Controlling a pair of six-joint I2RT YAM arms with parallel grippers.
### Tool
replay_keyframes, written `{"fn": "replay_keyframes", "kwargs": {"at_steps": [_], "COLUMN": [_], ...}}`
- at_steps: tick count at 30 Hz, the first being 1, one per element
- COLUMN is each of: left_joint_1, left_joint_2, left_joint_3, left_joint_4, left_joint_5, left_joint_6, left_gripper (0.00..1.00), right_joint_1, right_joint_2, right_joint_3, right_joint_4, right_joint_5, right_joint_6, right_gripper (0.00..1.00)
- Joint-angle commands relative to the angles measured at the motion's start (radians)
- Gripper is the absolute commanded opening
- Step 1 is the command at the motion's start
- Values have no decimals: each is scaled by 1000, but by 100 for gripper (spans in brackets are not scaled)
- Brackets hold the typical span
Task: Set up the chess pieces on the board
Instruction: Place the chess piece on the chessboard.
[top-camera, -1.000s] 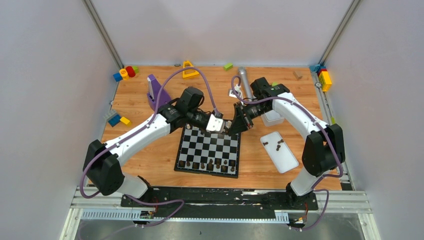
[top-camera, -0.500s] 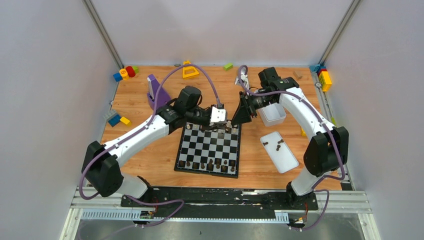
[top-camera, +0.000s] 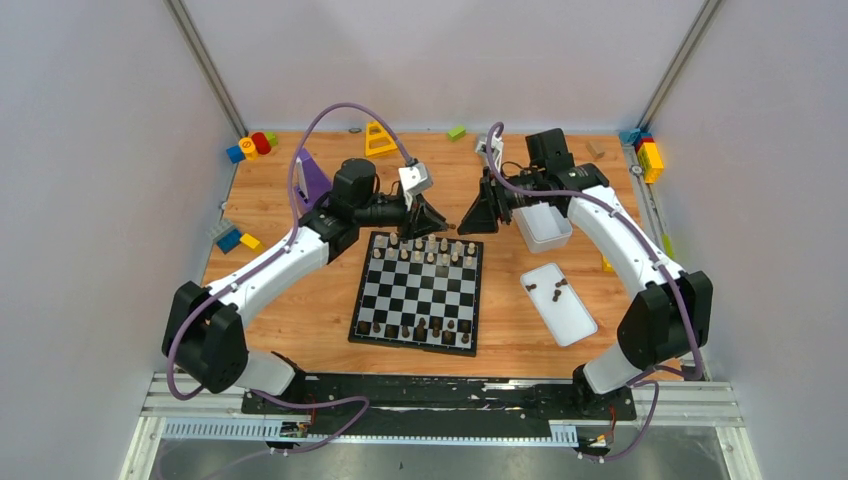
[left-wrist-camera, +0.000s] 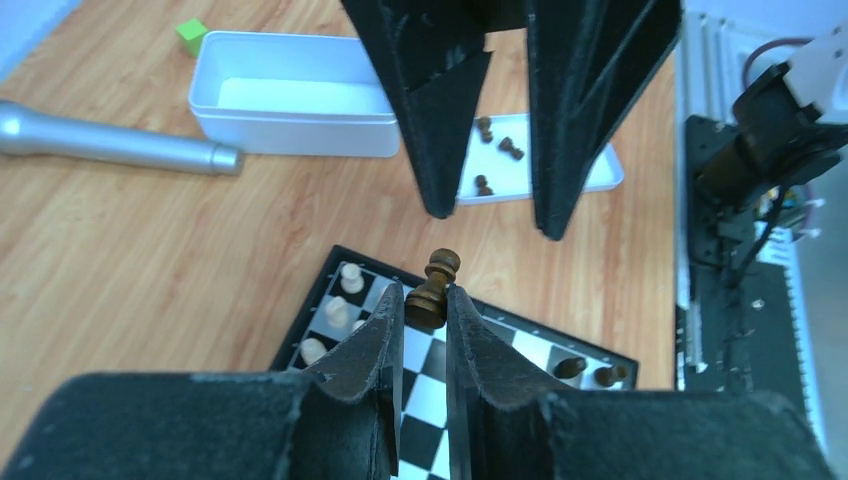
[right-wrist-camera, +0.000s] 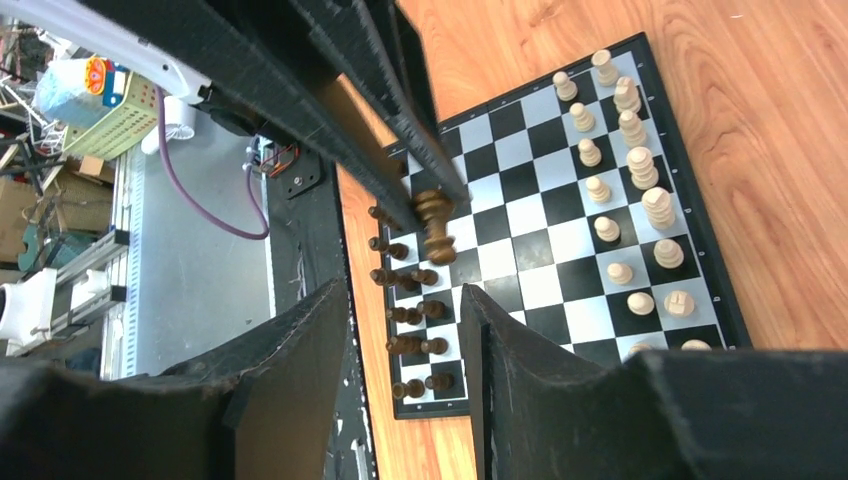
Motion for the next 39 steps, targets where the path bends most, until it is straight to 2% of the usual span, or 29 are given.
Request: {"fn": "replay_keyframes", "kwargs": {"at_steps": [1,5,12,26,35,39], "left_joint_1": [0,1,1,4,5,6], "left_joint_2": [-36,-36,-37,-43,-46,-46], "left_joint_3": [-35,-68,-89,-116,-118,-118], "left_joint_4": [177,255,302,359,365,365], "left_joint_5": [66,90,86,66,64,65], "left_joint_6": [-191,-233,-257,-294,-293,-291], "left_gripper": [0,0,0,0,0,0], "right_joint_1": [3,4,3,4,5,7], "right_joint_2": [-34,-38,-31,-36,-35,-39], "right_joint_3": [-16,-42,-57,-85,-97,-98], "right_joint_4": [164,221,235,249,252,251], "right_joint_5": [18,38,1,-106,-113,-115], "right_joint_6": [141,206,226,219,214,213], "right_gripper": [47,46,41,19,24,22]}}
